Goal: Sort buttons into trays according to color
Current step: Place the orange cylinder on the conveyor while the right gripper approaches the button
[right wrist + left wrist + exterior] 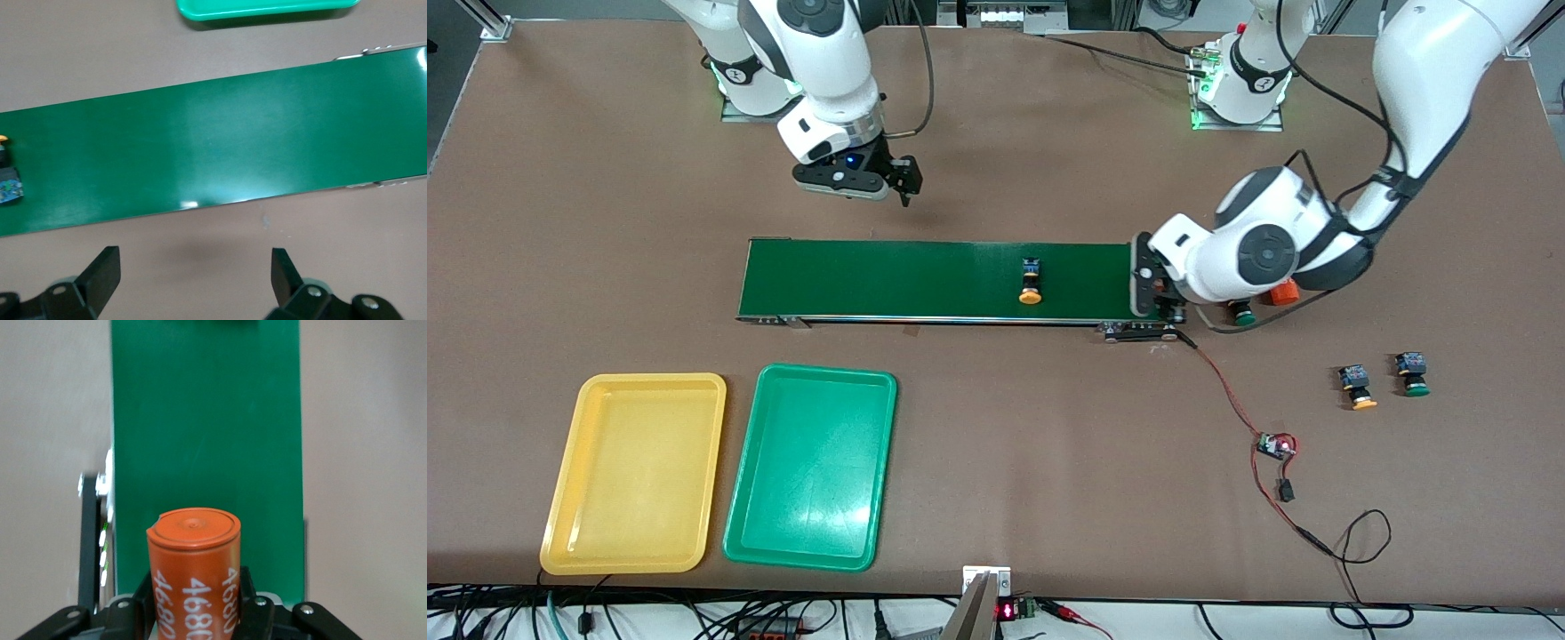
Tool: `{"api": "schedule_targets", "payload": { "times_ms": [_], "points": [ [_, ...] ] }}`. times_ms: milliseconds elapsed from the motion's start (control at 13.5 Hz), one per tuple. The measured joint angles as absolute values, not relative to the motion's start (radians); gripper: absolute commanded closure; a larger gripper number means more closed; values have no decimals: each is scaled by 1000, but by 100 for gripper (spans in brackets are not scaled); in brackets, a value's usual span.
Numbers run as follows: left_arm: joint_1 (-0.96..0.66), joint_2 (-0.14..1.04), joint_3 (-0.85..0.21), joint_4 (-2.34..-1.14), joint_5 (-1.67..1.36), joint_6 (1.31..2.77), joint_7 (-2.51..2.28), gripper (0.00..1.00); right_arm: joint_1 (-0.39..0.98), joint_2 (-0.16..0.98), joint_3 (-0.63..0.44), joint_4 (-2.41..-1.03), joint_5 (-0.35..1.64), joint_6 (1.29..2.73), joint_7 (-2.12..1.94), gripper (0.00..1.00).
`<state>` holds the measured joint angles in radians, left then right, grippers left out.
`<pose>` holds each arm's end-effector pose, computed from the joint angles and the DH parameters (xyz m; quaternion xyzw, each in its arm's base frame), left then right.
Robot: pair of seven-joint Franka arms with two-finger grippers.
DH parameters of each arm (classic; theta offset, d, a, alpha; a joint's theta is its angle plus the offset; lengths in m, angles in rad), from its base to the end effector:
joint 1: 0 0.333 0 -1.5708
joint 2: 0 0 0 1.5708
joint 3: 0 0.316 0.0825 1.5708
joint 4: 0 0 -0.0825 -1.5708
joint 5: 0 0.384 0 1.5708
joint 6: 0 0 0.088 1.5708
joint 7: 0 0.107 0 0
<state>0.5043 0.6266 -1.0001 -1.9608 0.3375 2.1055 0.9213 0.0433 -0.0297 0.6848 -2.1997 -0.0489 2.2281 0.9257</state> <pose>0.5373 -0.2441 0.2699 0.6982 -0.7008 -0.0485 0.1378 0.3968 0.3532 0.3977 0.9957 -0.0841 0.0387 0.0009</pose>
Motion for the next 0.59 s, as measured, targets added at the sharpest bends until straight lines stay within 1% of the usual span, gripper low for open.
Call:
{"api": "schedule_targets", "payload": {
  "times_ms": [74,149,297,372,595],
  "points": [
    [475,627,-991,-1963,338,2129,910,43,65,2,674,-2178,-68,2228,957,0],
    [448,627,-978,-1965,338,2143,890,2,105,35,642,-2153,-87,2228,984,0],
    [405,627,-949,-1966,339,2154,856,0,187,95,564,-2106,-111,2228,1007,0],
    [395,627,-942,-1966,342,2155,841,0,207,123,546,-2085,-123,2228,1010,0],
    [395,626,-935,-1965,349,2155,816,0,216,174,535,-2053,-137,2228,1012,0]
  ]
}}
